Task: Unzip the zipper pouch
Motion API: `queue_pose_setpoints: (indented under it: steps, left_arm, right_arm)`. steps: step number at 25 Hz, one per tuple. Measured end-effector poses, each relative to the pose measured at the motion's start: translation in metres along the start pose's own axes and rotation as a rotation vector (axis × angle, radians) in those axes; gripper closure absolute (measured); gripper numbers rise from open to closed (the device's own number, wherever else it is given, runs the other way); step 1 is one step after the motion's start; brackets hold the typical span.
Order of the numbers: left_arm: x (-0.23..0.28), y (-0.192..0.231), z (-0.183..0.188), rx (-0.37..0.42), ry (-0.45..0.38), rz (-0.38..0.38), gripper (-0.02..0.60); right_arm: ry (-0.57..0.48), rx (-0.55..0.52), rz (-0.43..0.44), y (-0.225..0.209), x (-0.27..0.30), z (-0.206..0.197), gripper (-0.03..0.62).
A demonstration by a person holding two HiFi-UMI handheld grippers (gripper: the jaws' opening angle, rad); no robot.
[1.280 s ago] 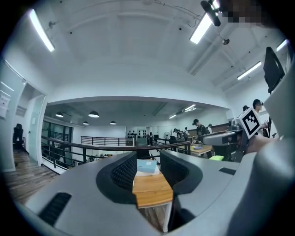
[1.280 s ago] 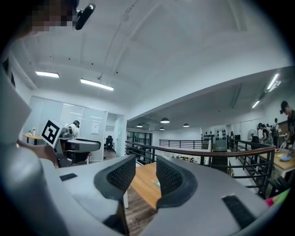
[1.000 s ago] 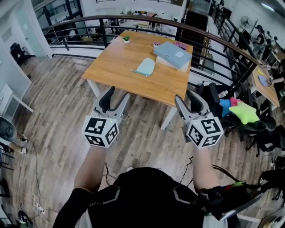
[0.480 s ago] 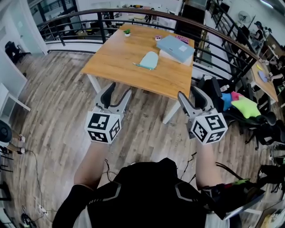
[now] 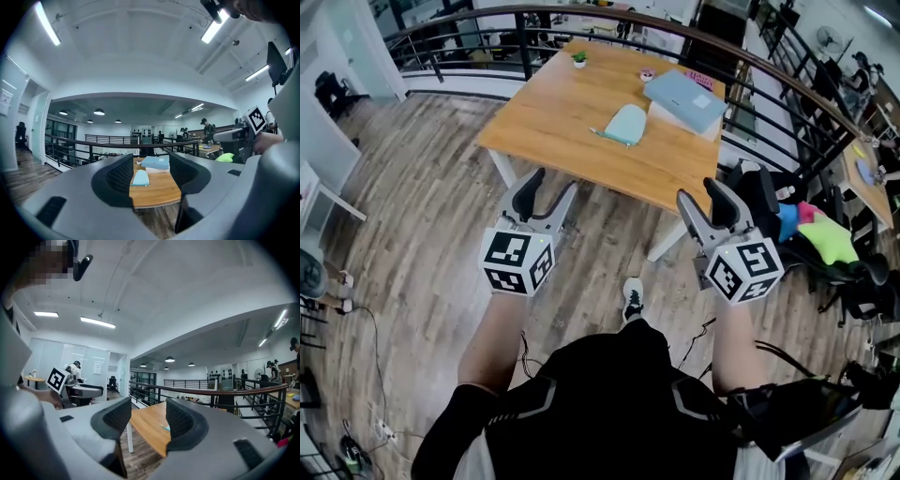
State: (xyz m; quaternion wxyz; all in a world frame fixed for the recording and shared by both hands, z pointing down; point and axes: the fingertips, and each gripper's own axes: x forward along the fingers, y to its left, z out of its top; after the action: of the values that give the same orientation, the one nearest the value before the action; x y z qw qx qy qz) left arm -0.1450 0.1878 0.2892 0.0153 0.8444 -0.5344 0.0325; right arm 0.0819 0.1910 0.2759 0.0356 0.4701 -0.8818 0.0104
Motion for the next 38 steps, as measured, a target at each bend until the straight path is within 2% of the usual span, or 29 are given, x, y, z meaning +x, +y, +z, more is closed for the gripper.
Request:
queue_pose_setpoints:
  steps: [3, 8, 13, 18, 21, 27, 31, 38]
  left_arm:
    - [0.026, 0.005, -0.008, -0.006, 0.019, 0.02, 0.328]
    - [0.078, 0.006, 0.001, 0.073, 0.032, 0.022, 0.328]
    - [0.137, 0.012, 0.007, 0.041, 0.032, 0.036, 0.328]
    - [0.199, 0.011, 0.008, 0.052, 0.064, 0.046, 0.328]
    - [0.23, 0.013, 0.006, 0.03, 0.074, 0.054, 0.328]
    - [0.283, 0.007, 0.004, 0.047, 0.104, 0.049, 0.328]
    - [0.308, 0.01, 0.001, 0.059, 0.125, 0.032, 0.328]
    - [0.341, 0.035, -0.007, 0.053, 0.126, -0.032, 0.328]
  right_arm:
    - [0.006, -0.009, 0.036, -0.022, 0.026, -0.007, 0.355]
    - [-0.013, -0.012, 0.114, -0.059, 0.077, -0.005, 0.356]
    - [-0.006, -0.023, 0.17, -0.098, 0.122, -0.002, 0.356]
    - [0.036, -0.021, 0.218, -0.143, 0.156, -0.011, 0.364]
    - [0.045, -0.023, 0.229, -0.167, 0.17, -0.012, 0.37]
    - [0.053, -0.002, 0.25, -0.213, 0.196, -0.018, 0.37]
    - [0.056, 0.009, 0.258, -0.23, 0.213, -0.025, 0.37]
    - [0.082, 0.01, 0.218, -0.238, 0.246, -0.037, 0.375]
